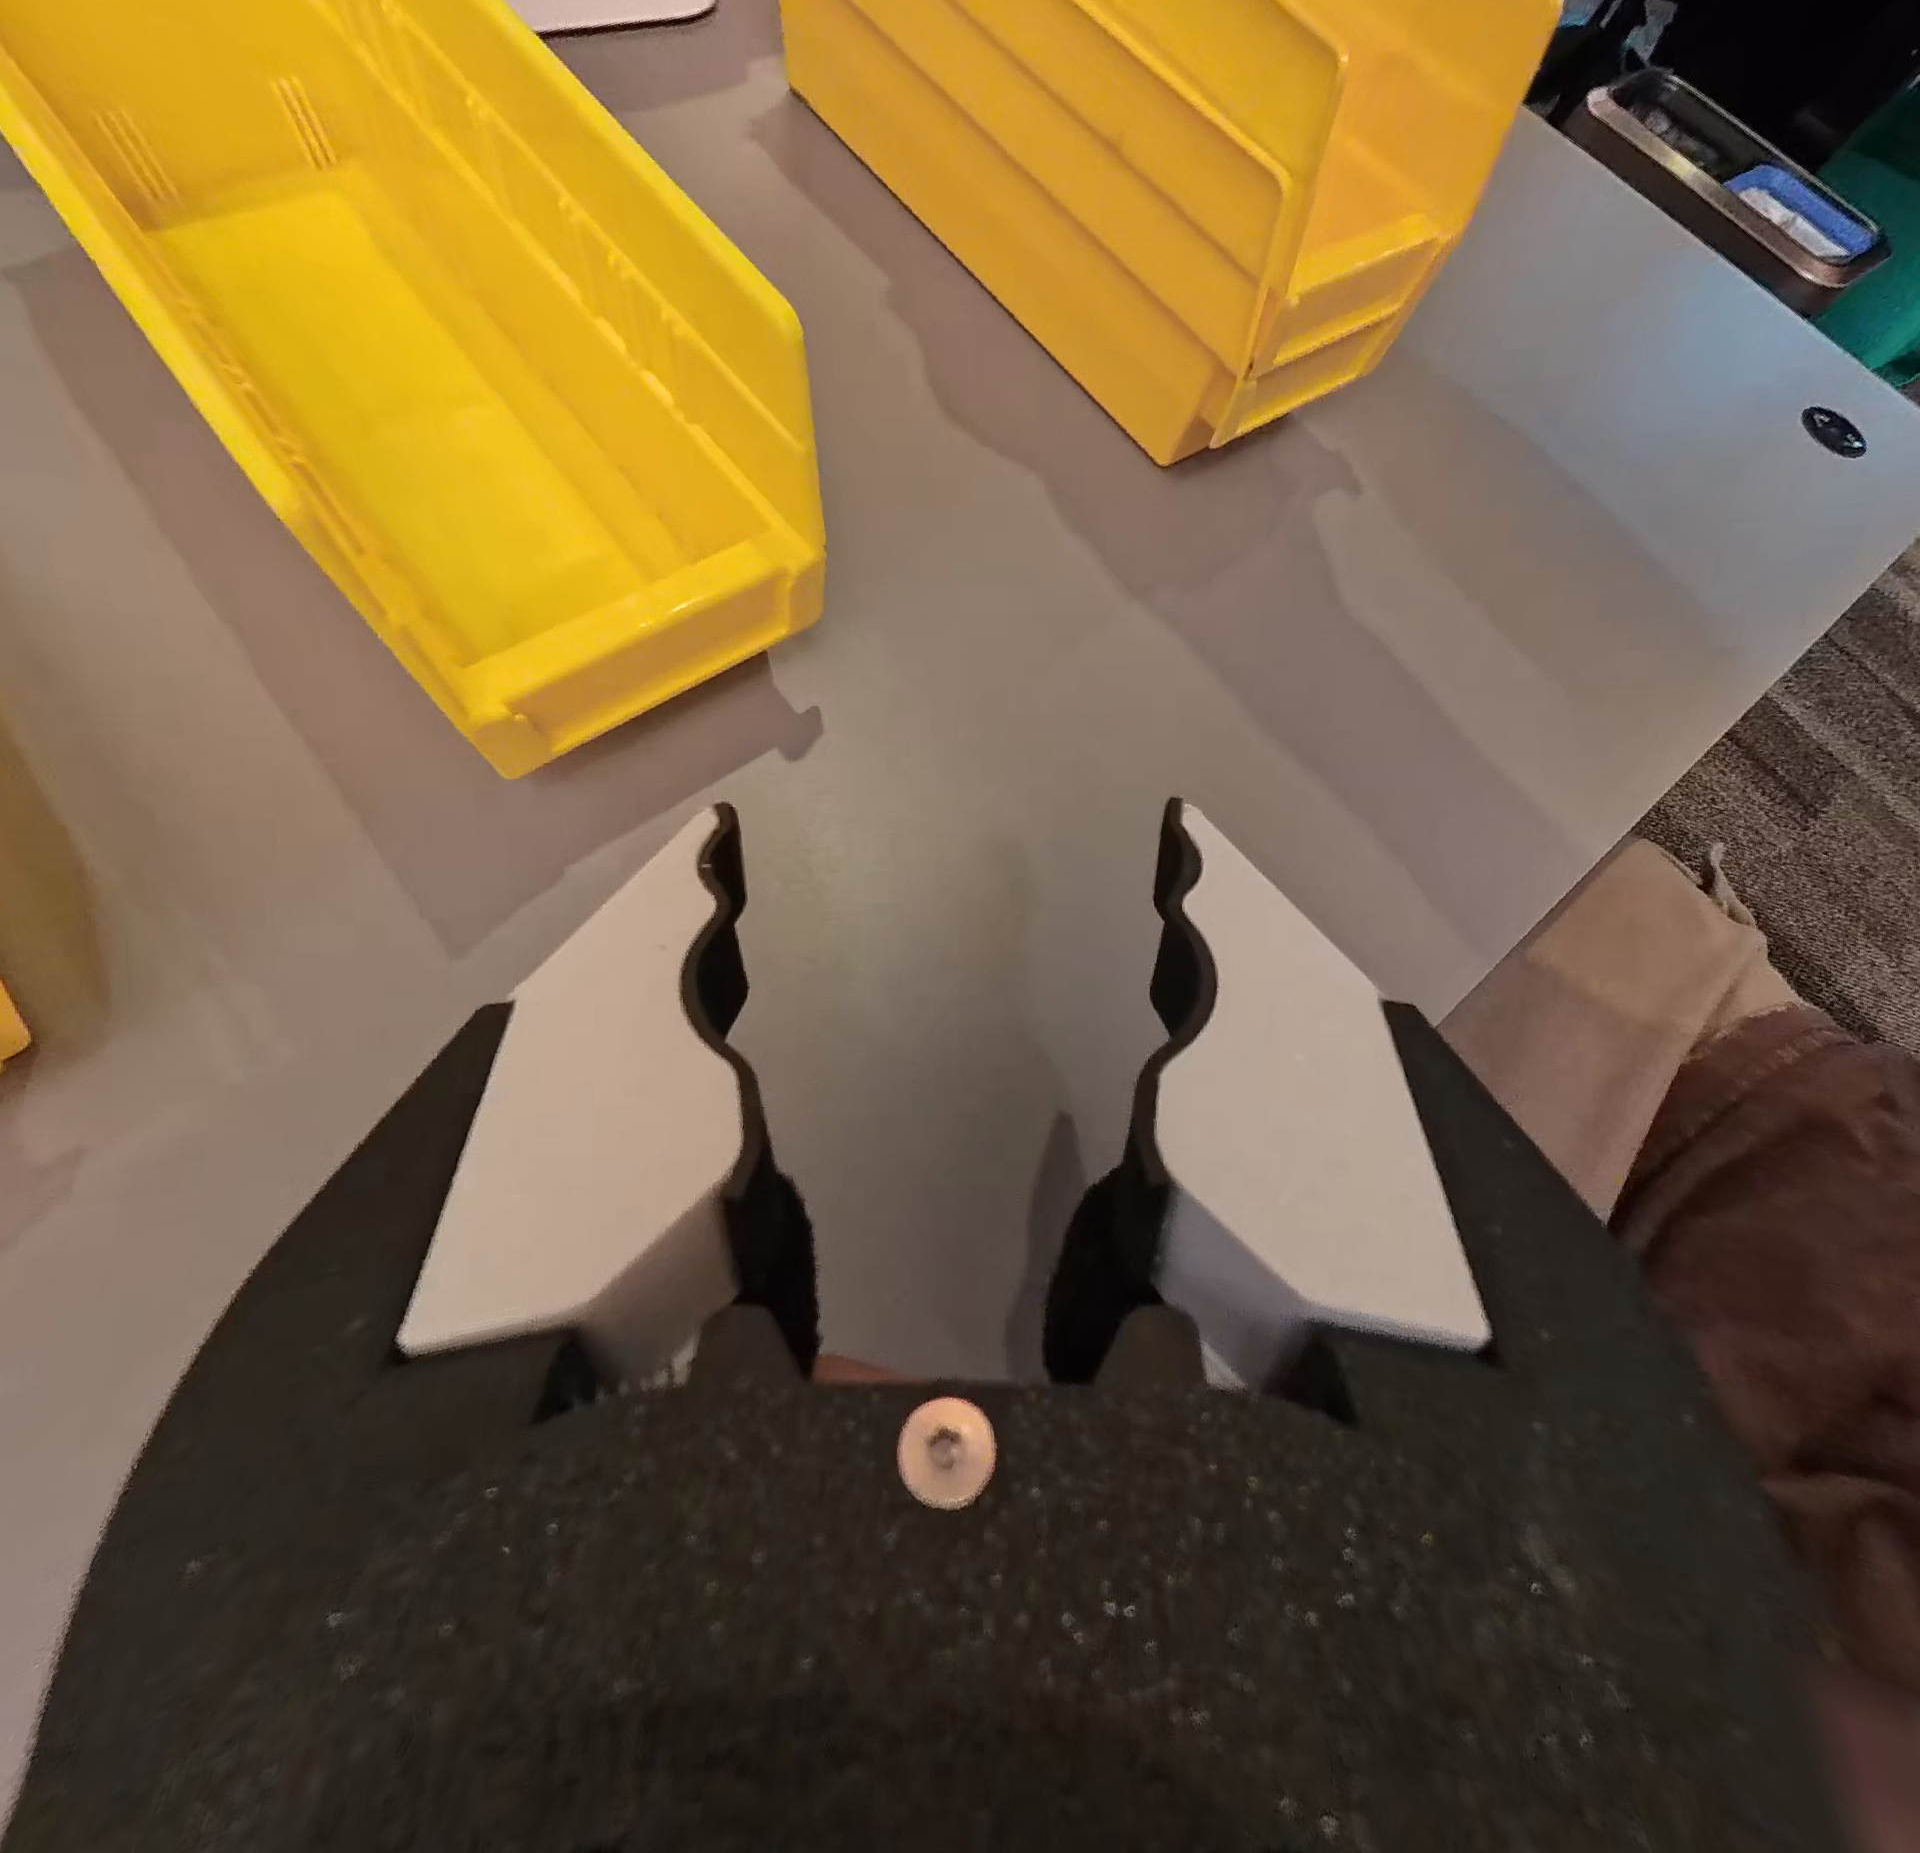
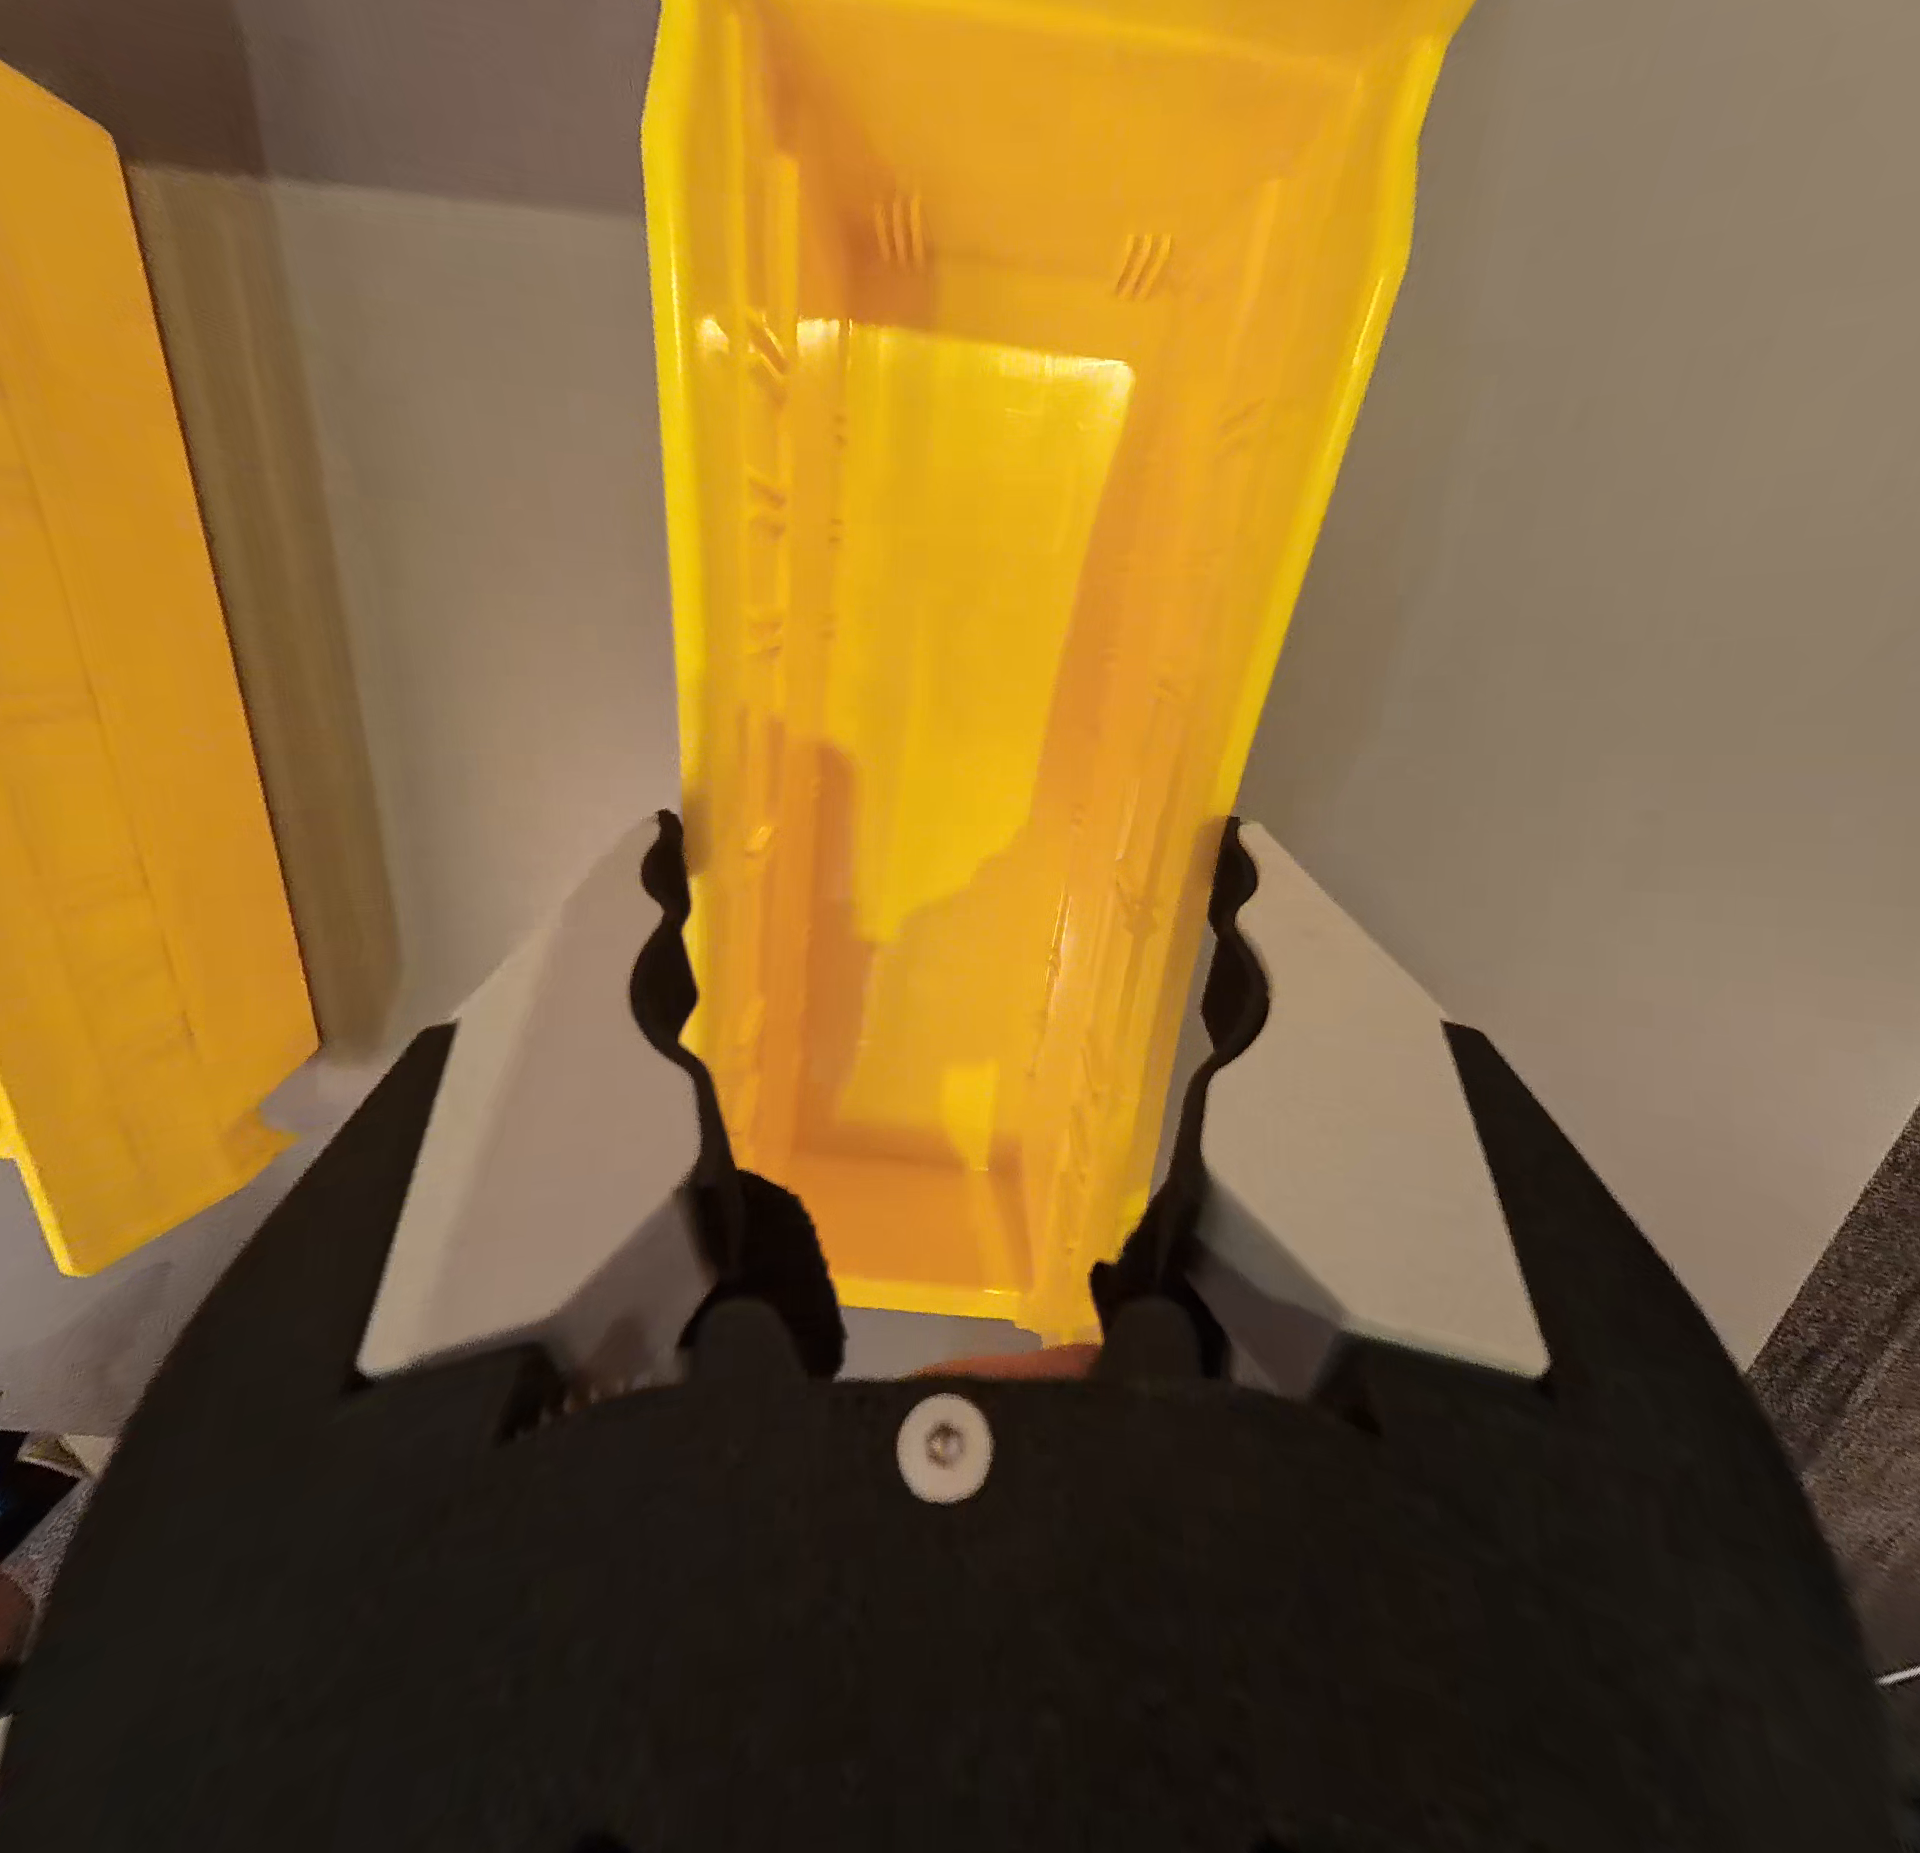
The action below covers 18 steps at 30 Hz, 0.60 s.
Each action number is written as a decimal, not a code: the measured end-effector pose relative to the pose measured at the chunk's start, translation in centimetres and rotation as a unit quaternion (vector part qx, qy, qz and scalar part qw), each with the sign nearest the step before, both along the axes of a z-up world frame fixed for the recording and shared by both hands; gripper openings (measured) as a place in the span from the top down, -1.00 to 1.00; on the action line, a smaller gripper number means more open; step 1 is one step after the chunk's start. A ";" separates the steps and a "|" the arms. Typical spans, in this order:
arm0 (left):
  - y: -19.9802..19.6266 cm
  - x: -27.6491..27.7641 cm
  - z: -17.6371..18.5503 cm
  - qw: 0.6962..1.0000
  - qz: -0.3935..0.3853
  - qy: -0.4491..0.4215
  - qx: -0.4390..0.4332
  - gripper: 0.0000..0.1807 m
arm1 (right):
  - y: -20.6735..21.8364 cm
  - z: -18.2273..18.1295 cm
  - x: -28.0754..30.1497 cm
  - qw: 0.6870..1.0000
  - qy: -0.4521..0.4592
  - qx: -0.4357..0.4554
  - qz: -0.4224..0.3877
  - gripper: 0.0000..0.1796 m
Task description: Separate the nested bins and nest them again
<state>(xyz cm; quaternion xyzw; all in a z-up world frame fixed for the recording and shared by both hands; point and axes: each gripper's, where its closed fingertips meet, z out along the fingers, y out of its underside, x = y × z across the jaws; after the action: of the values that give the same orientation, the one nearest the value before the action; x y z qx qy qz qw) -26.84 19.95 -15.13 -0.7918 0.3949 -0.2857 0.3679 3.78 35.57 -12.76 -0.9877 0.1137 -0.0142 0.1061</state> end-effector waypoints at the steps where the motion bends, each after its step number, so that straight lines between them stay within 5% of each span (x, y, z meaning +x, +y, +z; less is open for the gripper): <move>1: -0.1 0.0 0.0 1.000 -0.002 0.001 0.000 0.14 | 0.1 0.0 -0.1 1.000 -0.001 -0.001 0.003 -0.10; 9: -0.3 -0.3 -0.3 1.000 -0.002 0.013 0.004 0.16 | 0.1 0.1 -0.4 1.000 -0.022 -0.012 0.015 -0.24; 18: -0.5 -0.2 -0.6 1.000 -0.005 0.023 0.006 0.17 | 0.0 0.5 -0.9 0.998 -0.033 -0.039 0.032 -0.03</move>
<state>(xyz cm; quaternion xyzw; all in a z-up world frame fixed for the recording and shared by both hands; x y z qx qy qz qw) -27.08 19.50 -15.74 -0.7942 0.4088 -0.2665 0.3622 2.89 35.53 -12.29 -0.9933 0.0775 -0.0474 0.0714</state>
